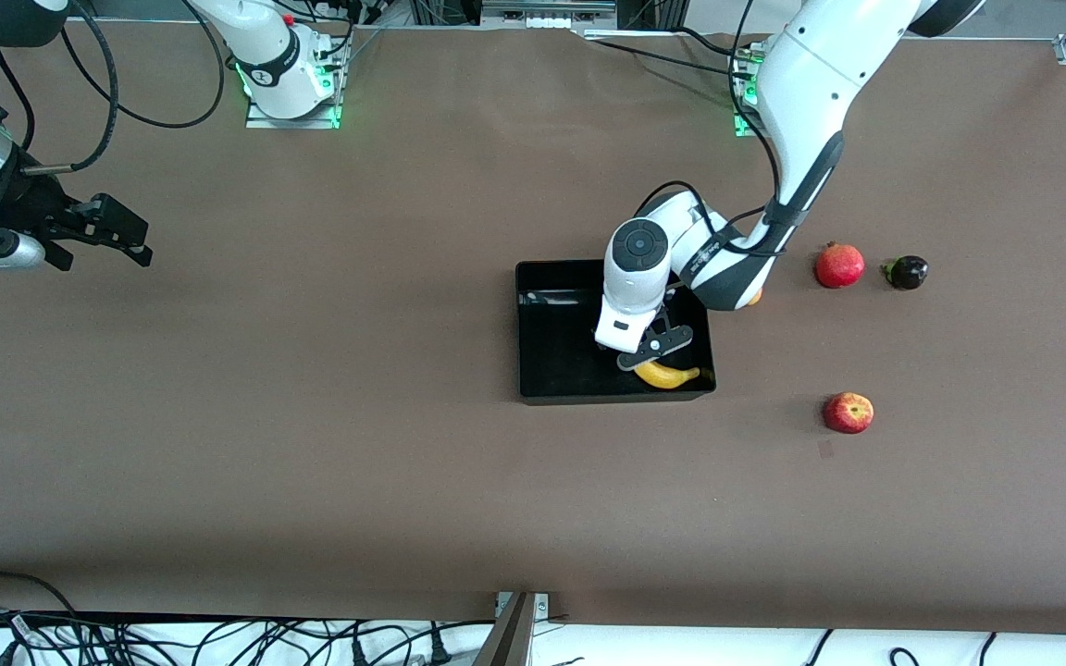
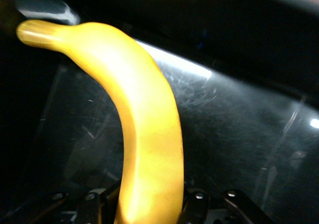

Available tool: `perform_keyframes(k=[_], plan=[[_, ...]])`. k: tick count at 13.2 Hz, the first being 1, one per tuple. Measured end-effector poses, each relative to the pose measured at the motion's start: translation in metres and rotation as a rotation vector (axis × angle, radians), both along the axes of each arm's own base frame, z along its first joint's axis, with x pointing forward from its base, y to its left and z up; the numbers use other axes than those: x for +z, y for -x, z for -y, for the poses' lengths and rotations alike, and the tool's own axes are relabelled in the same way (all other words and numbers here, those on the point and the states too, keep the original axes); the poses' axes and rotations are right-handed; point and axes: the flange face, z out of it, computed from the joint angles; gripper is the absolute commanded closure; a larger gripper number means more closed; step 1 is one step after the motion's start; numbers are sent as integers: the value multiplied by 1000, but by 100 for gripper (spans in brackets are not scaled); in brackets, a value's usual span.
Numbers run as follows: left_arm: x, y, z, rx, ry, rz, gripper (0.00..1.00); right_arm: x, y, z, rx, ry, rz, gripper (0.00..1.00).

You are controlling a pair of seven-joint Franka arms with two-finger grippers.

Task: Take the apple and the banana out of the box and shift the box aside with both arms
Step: 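Grasp the yellow banana in the tray with the left gripper, then carry the banana out of the tray beside the apple with the left gripper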

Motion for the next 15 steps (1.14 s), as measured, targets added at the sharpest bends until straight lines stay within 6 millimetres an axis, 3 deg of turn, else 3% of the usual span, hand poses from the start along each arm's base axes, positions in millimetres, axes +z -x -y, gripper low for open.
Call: perform_keyframes(k=[1, 3, 5, 6, 8, 11, 13, 15], plan=[[33, -12, -9, 13, 10, -25, 100, 0, 0, 0, 0, 0, -1, 0], [105, -42, -48, 2, 40, -92, 100, -1, 0, 0, 0, 0, -3, 0], [156, -71, -110, -53, 54, -163, 100, -2, 0, -1, 1, 0, -4, 0], [168, -84, -148, -94, 61, -189, 100, -2, 0, -1, 1, 0, -4, 0], [164, -106, -236, -195, 93, -221, 100, -2, 0, -1, 2, 0, -5, 0], [127, -128, -378, -320, 111, -212, 100, -2, -1, 0, 0, 0, -6, 0], [93, -137, -439, -391, 92, -171, 100, -3, -1, 2, -3, 1, -6, 0], [52, -143, -466, -446, 78, -141, 100, -3, -1, 3, -4, 1, -6, 0]])
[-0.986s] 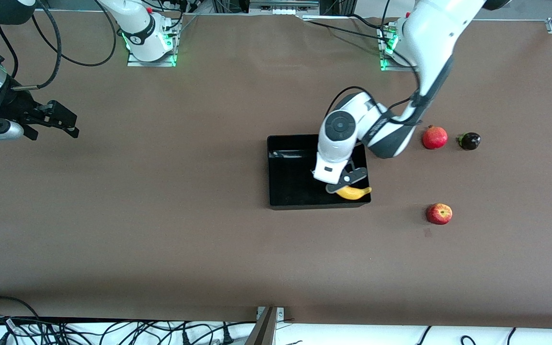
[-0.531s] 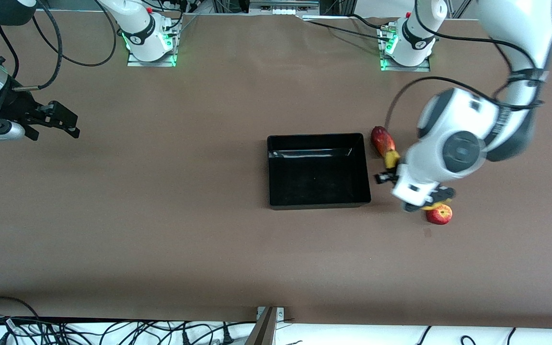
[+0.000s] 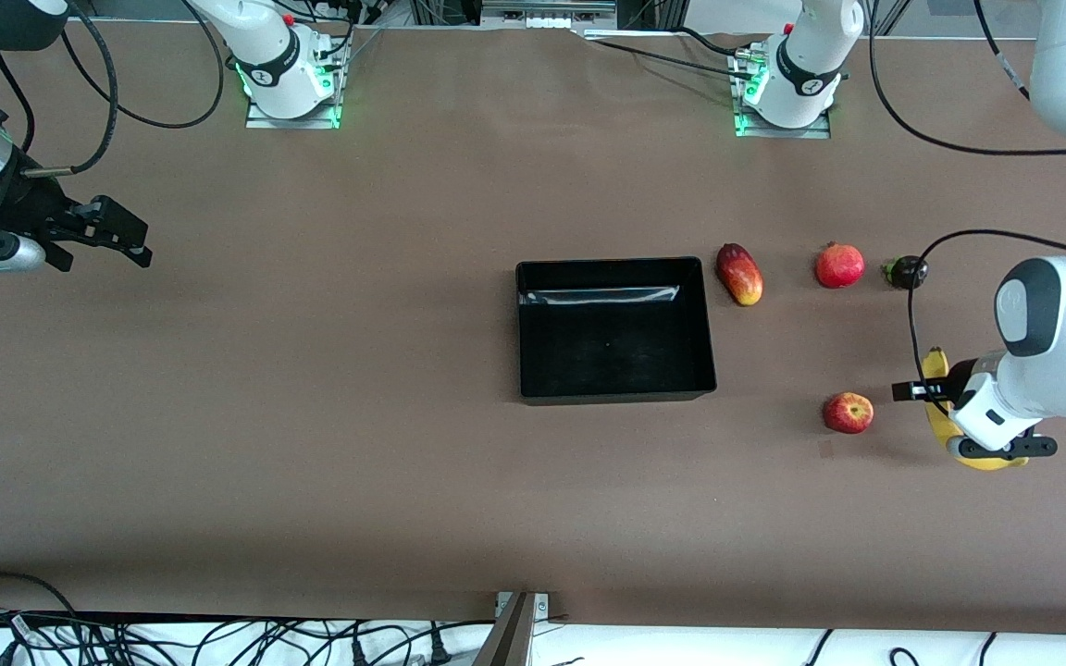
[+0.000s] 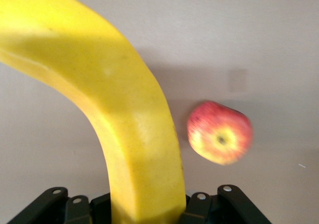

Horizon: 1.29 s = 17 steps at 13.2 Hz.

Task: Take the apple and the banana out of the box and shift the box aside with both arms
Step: 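Carry the banana out of the tray beside the apple with the left gripper, then release the banana and raise the left gripper away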

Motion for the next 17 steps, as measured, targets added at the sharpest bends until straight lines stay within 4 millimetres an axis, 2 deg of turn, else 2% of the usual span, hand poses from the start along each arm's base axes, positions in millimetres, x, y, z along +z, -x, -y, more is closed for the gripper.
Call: perform_keyframes(k=[2, 4, 8, 9, 10, 11, 12, 13, 14, 17], plan=[[-40, 2, -13, -62, -1, 6, 100, 0, 0, 1, -2, 0, 1, 0], [-72, 14, -18, -118, 0, -14, 100, 1, 0, 5, -8, 0, 2, 0], [-99, 32, -17, -240, -36, -37, 100, 2, -1, 16, -28, 1, 7, 0], [-105, 36, -17, -260, -32, -39, 87, 3, -1, 16, -28, 1, 9, 0], [-109, 39, -17, -271, -30, -41, 84, 3, -1, 15, -27, 1, 9, 0], [-111, 41, -18, -274, -30, -42, 67, 3, -1, 14, -24, 1, 9, 0], [-111, 41, -20, -274, -31, -42, 39, 3, -1, 12, -20, 1, 9, 0], [-110, 41, -21, -275, -33, -39, 26, 3, -1, 11, -17, 1, 8, 0], [-107, 41, -22, -275, -35, -36, 0, 3, -1, 9, -14, 1, 7, 0], [-100, 40, -25, -279, -39, -30, 0, 1, -1, 6, -8, 1, 3, 0]])
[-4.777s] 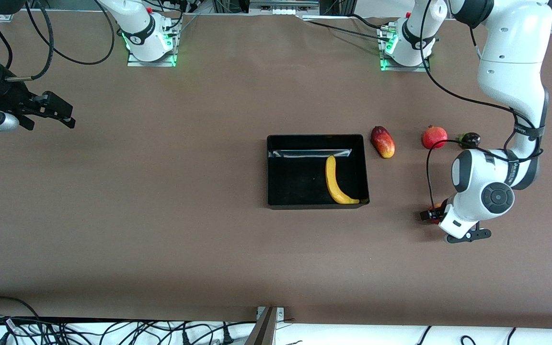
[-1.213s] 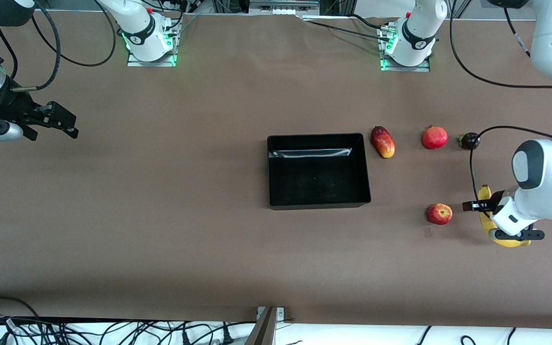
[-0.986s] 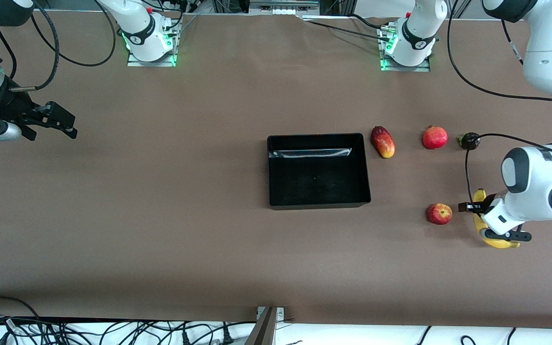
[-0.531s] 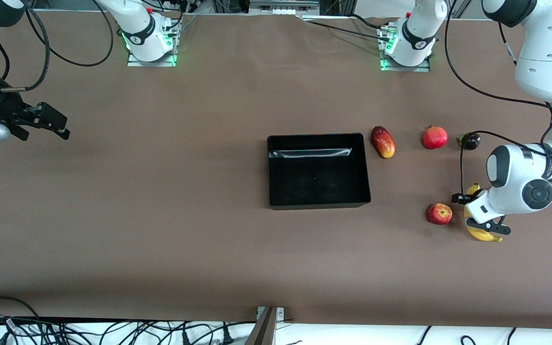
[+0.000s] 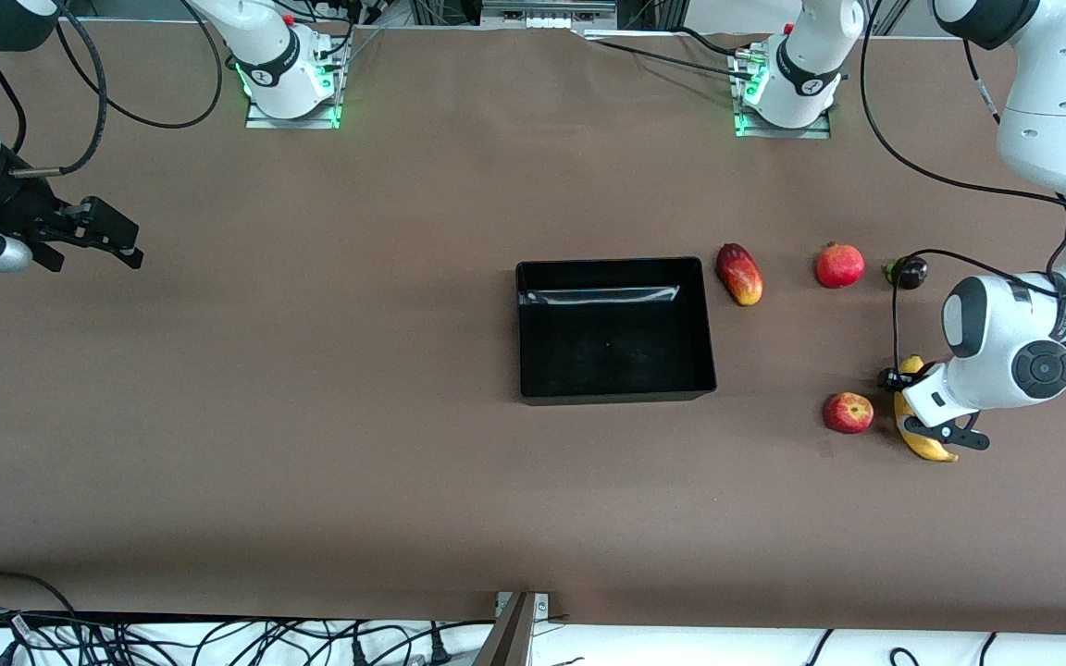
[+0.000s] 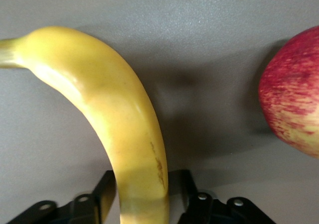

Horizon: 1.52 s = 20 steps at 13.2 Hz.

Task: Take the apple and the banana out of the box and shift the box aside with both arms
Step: 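Release the banana and raise the left gripper away, then reach the right gripper to the rim of the empty black tray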

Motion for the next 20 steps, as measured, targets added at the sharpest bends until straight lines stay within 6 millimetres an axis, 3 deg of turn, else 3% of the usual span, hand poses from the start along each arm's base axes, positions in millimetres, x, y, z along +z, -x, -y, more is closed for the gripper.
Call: perform_keyframes(k=[3, 5, 7, 11, 14, 17, 19, 20], plan=[[16, 2, -1, -3, -5, -29, 0, -4, -1, -5, 8, 1, -6, 0], [51, 4, -1, 0, -15, -58, 0, -7, -2, -6, 10, 1, -13, 0], [101, 5, 12, 51, -19, -59, 0, -10, -3, -8, 13, 1, -17, 0], [196, 7, 89, 217, -49, 24, 0, -26, -10, -14, 24, 4, -45, 0], [263, 21, 138, 283, 1, 74, 0, -36, -11, -21, 46, 7, -71, 0], [342, 51, 139, 323, 26, 117, 0, -42, 0, -52, 105, 15, -139, 0], [401, 72, 138, 357, 39, 154, 0, -52, 7, -95, 172, 10, -167, 0], [428, 81, 136, 366, 45, 168, 0, -66, 10, -127, 196, -12, -185, 0]])
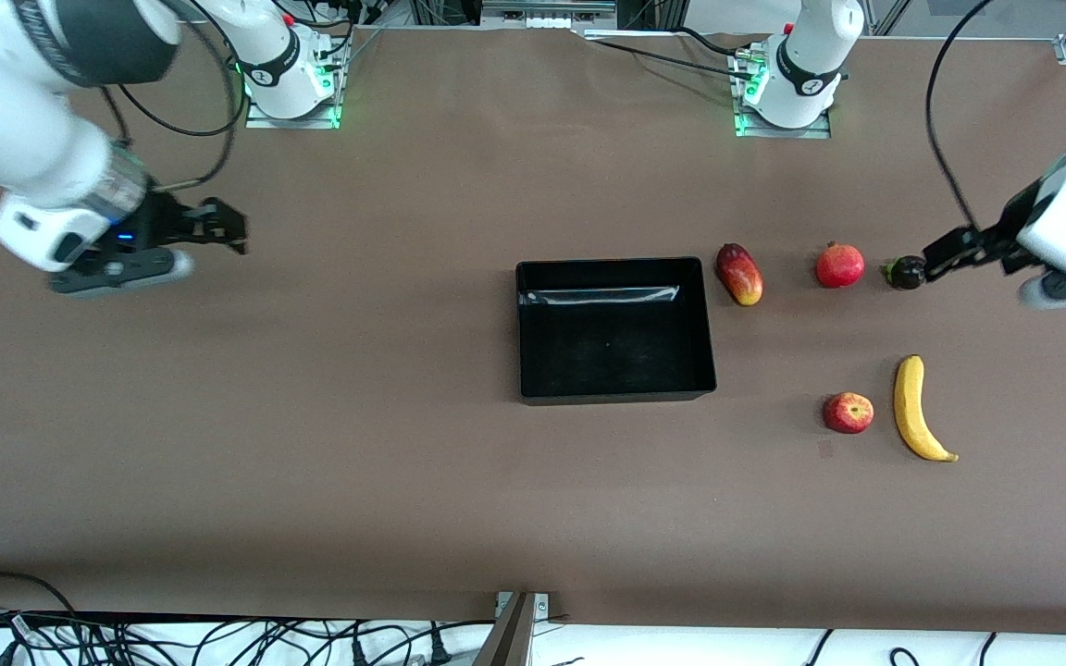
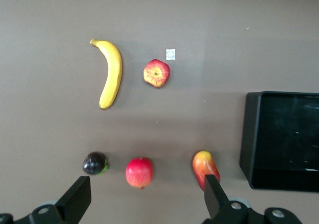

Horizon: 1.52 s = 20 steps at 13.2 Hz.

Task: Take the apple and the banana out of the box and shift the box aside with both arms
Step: 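Reach the right gripper to the rim of the empty black tray, then grip the tray rim and drag the tray away from the fruits with the right gripper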

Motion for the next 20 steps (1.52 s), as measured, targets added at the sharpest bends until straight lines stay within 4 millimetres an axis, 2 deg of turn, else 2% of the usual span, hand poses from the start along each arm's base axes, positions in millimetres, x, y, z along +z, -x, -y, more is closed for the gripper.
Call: perform_keyframes(k=[2, 5, 6, 7, 9, 11, 12, 13, 14, 16, 17, 20], plan=[[39, 16, -4, 10, 6, 30, 0, -42, 1, -79, -36, -28, 3, 0], [63, 38, -4, 13, 22, 15, 0, -126, 19, -200, -95, -37, 42, 0], [69, 46, -4, 13, 25, -2, 0, -154, 28, -234, -105, -45, 60, 0], [74, 55, -4, 12, 27, -17, 0, -178, 36, -261, -111, -50, 69, 0], [84, 68, 2, 1, 32, -36, 0, -217, 49, -299, -125, -49, 71, 0], [87, 73, 10, -1, 31, -41, 0, -245, 54, -322, -130, -64, 90, 2], [87, 73, 10, 4, 31, -41, 0, -257, 57, -328, -128, -66, 95, 11], [87, 73, 10, 8, 31, -42, 0, -269, 59, -332, -126, -67, 97, 25], [87, 73, 9, 9, 31, -42, 0, -280, 60, -334, -124, -66, 99, 44], [86, 73, 9, 11, 31, -43, 0, -295, 59, -333, -126, -59, 99, 95], [86, 73, 9, 11, 31, -44, 0, -298, 57, -331, -129, -56, 100, 100], [85, 73, 7, 15, 31, -46, 0, -295, 49, -326, -141, -55, 111, 100]])
